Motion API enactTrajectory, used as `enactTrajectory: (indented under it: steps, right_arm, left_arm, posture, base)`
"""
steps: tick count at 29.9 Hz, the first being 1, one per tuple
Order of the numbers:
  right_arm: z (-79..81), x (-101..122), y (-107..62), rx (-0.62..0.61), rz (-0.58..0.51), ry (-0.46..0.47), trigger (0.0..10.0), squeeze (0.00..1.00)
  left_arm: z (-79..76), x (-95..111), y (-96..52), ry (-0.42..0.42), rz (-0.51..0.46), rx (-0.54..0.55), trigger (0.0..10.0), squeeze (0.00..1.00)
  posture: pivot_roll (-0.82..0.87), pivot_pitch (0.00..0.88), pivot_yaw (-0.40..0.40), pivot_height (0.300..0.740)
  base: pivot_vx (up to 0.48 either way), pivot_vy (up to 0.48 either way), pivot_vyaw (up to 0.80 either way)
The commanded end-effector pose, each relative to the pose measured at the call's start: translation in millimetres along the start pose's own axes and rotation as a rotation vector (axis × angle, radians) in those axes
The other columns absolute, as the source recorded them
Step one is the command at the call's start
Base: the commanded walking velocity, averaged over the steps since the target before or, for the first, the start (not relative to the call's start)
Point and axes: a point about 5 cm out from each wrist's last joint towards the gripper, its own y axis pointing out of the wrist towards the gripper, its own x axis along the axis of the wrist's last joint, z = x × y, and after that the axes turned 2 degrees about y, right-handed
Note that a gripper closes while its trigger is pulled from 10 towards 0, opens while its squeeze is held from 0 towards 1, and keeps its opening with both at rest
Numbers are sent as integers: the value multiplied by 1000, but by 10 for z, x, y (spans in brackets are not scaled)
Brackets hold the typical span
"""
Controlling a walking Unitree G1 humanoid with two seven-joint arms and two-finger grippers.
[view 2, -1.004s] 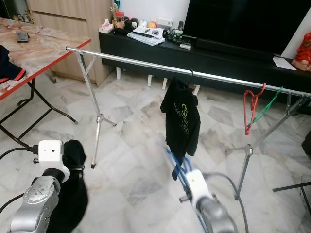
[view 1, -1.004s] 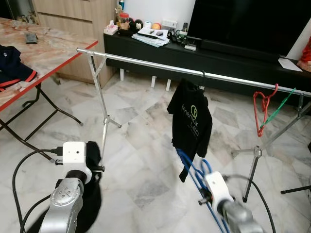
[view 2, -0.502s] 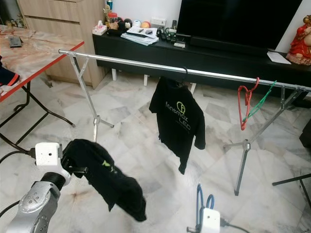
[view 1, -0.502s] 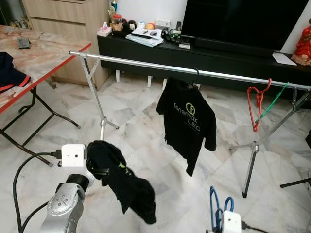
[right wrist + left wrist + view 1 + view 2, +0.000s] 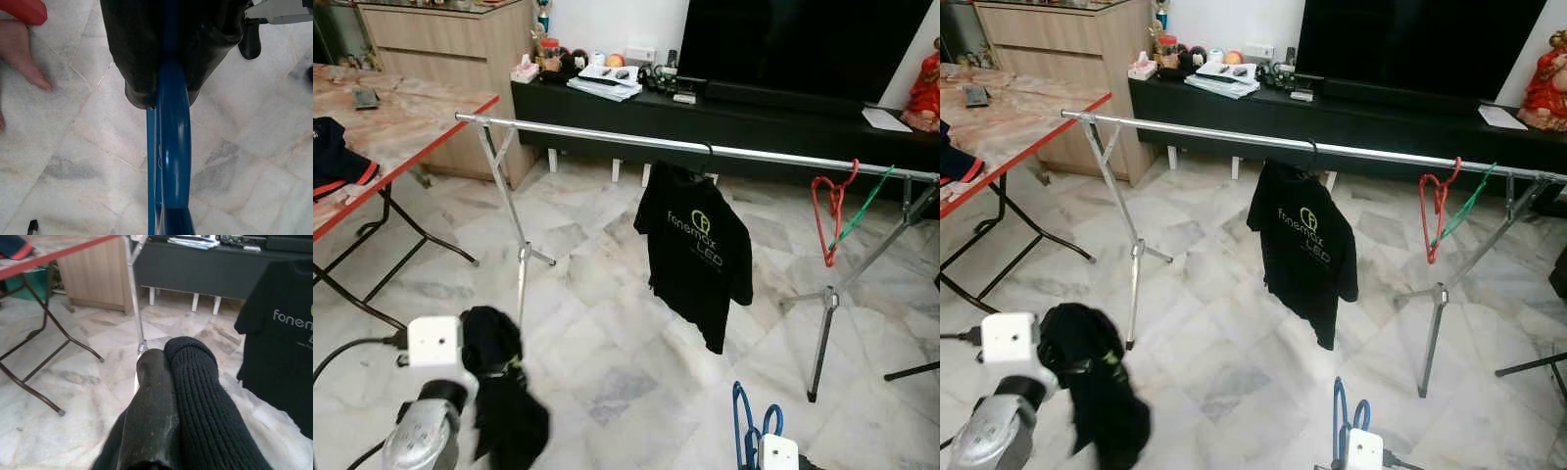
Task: Hang hanger
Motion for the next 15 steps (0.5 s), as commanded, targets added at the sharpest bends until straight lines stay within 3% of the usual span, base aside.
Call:
enactTrajectory:
  steps: [1,4,15]
  right_arm:
    - [18,-33,-6,7,0,34,10000,0]
    - [12,-44,-8,6,2,32,10000,0]
    - [19,-60,-11,17,8,16,10000,0]
  left_arm:
    - [-17,187,2,-14,-93,-8,10000,0]
    - [-55,205,14,-18,-90,-18,10000,0]
    - [-94,189,74,-14,-82,-26,10000,0]
  posture:
    - [135,0,-40,740]
    - [142,0,-39,740]
    - [144,0,-42,740]
  base:
    - [0,0,0]
    - [0,0,0]
    - [0,392,0]
